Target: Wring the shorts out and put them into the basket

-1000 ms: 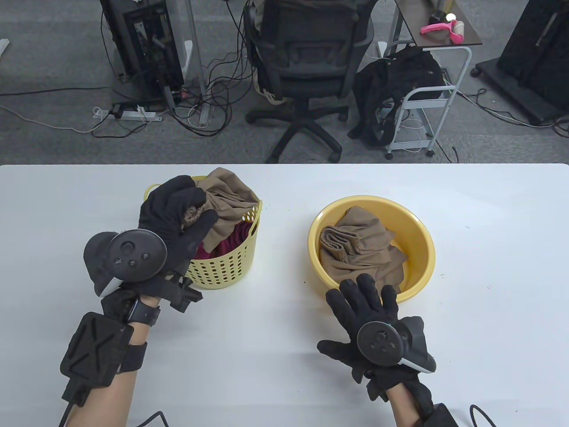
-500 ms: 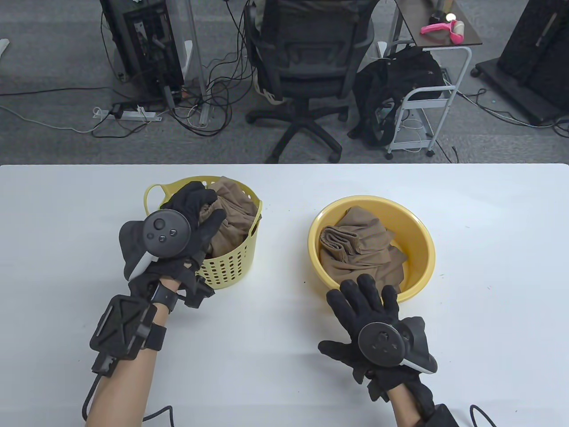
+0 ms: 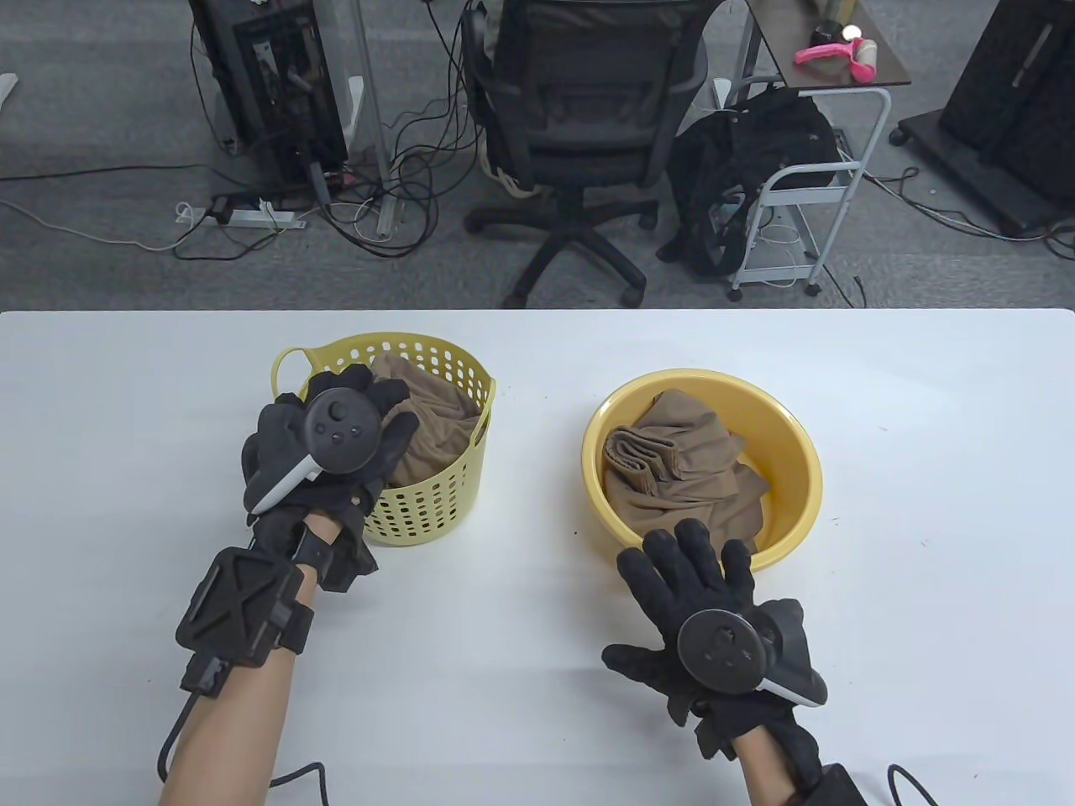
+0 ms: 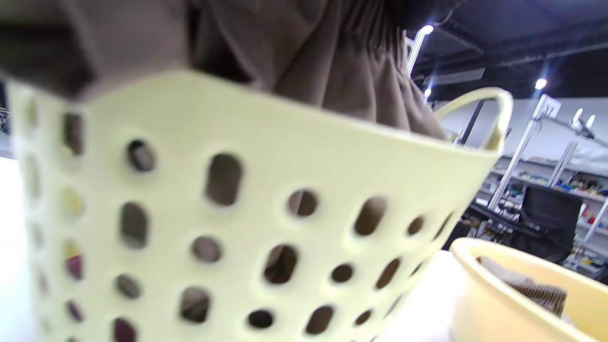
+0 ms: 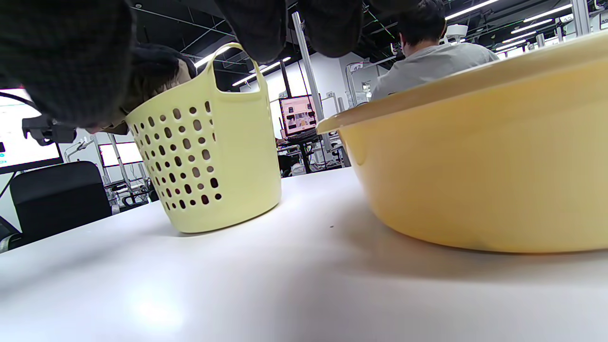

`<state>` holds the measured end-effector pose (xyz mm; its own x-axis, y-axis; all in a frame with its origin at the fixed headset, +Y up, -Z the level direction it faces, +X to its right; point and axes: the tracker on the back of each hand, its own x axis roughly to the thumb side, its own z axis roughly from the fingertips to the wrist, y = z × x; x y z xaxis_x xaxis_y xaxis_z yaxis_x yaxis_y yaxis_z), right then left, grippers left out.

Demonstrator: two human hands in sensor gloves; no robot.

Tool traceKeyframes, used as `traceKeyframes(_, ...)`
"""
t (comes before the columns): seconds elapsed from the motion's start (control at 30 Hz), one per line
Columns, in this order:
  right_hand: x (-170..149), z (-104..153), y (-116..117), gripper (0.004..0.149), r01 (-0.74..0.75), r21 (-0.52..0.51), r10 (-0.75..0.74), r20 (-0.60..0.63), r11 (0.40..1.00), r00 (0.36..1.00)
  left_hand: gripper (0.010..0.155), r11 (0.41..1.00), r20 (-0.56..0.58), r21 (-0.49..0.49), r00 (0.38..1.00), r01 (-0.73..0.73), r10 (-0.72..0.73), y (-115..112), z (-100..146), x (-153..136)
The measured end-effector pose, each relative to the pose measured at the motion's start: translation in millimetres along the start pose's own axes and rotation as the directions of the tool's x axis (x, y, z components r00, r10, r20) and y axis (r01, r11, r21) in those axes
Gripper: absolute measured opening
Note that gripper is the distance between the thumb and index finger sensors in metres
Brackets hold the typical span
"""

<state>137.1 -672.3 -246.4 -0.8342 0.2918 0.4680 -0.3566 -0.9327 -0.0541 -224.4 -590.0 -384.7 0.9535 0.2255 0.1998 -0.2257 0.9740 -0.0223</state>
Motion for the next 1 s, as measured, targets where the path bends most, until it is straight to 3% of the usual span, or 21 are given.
traceKeyframes(0.23,-0.5,0.0,-0.3,0.094,0.001,0.003,-0.001,-0.003,1.0,1.0,0.051,0.987,-0.017,-0.081,0.99,0.14,-0.142,-12.6,-6.6,-0.3)
traceKeyframes(0.53,-0.5,-1.1,0.5,0.094,0.006,0.019,-0.006,-0.004,1.0,1.0,0.056,0.961,0.001,-0.184,0.978,0.205,-0.208,-19.8,-11.4,3.4)
traceKeyframes(0.77,-1.0,-1.4,0.3,0.094,0.008,0.021,-0.008,-0.007,1.0,1.0,0.056,0.969,-0.01,-0.153,0.981,0.192,-0.196,-17.3,-9.6,3.0)
traceKeyframes(1.0,-0.2,-1.7,0.9,0.094,0.01,0.029,-0.01,-0.002,1.0,1.0,0.061,0.976,0.06,-0.079,0.979,0.202,-0.197,3.1,9.3,16.1)
